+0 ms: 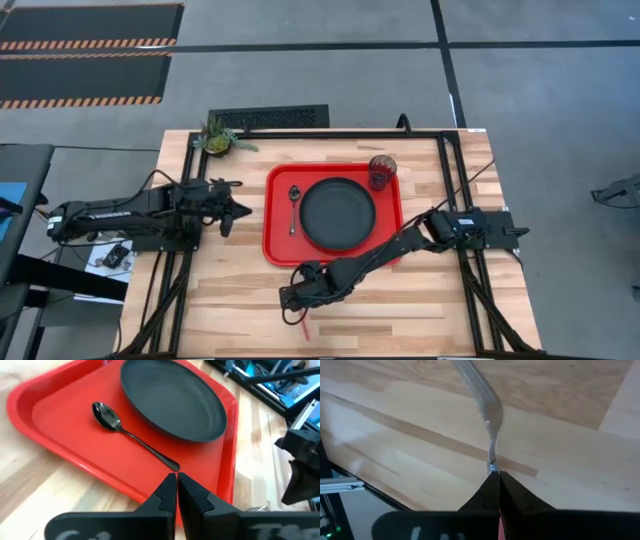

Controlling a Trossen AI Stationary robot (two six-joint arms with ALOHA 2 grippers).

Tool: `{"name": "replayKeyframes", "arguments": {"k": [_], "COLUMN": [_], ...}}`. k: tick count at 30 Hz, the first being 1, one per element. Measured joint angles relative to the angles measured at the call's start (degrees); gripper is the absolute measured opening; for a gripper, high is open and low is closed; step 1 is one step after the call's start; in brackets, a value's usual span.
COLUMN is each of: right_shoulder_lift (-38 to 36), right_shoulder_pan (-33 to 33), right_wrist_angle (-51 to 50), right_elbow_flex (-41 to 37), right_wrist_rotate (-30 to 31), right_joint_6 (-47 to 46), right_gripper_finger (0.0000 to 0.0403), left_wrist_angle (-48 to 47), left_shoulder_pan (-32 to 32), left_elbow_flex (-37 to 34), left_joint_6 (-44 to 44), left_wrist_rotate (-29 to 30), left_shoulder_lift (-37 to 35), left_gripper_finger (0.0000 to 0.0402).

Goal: Pick and place plate/cup/fork/spoon on tray
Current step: Put the red fork on the red serving tray to the left of the black spoon

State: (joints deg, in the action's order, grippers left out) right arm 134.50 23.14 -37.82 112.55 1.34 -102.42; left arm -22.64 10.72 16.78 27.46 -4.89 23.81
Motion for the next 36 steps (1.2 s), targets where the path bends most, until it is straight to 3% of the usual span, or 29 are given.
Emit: {"name": "replayKeyframes", "arguments": {"k": [9,15,20,24,28,31,36], "right_shoulder_lift": [2.6,2.5,1.7,-0.5,-4.1,-6.7,-12.4], "right_shoulder_pan": [-0.2,-0.4,-0.4,-0.4,-0.4,-0.4,-0.7], "right_wrist_angle": [4.1,3.2,3.4,2.0,-5.9,-10.5,-3.9], "right_elbow_flex": [-0.1,0.0,0.0,0.1,0.1,-0.5,-9.1], "right_wrist_rotate": [-1.3,1.5,2.0,3.5,5.2,6.0,5.8], "right_joint_6": [-2.0,-2.4,2.9,9.2,16.2,27.0,47.2], "right_gripper_finger": [0.0019,0.0023,0.0025,0.0016,0.0006,0.0004,0.0003], "left_wrist_angle": [-0.7,-0.9,-0.7,-0.8,-0.8,-0.4,0.0], "left_shoulder_pan": [0.0,0.0,0.0,0.0,-0.1,-0.1,-0.7], "left_elbow_flex": [0.0,0.0,0.0,0.0,0.0,0.0,0.0], "left_joint_6": [-0.6,-5.5,-4.4,-4.3,-1.8,-0.1,3.4], "left_wrist_rotate": [-0.2,-6.3,-7.4,-7.5,-7.9,-7.4,-1.1], "left_shoulder_lift": [0.0,0.0,0.2,0.2,0.2,0.2,1.0], "left_gripper_finger": [0.0,0.0,0.0,0.0,0.0,0.0,0.0]}}
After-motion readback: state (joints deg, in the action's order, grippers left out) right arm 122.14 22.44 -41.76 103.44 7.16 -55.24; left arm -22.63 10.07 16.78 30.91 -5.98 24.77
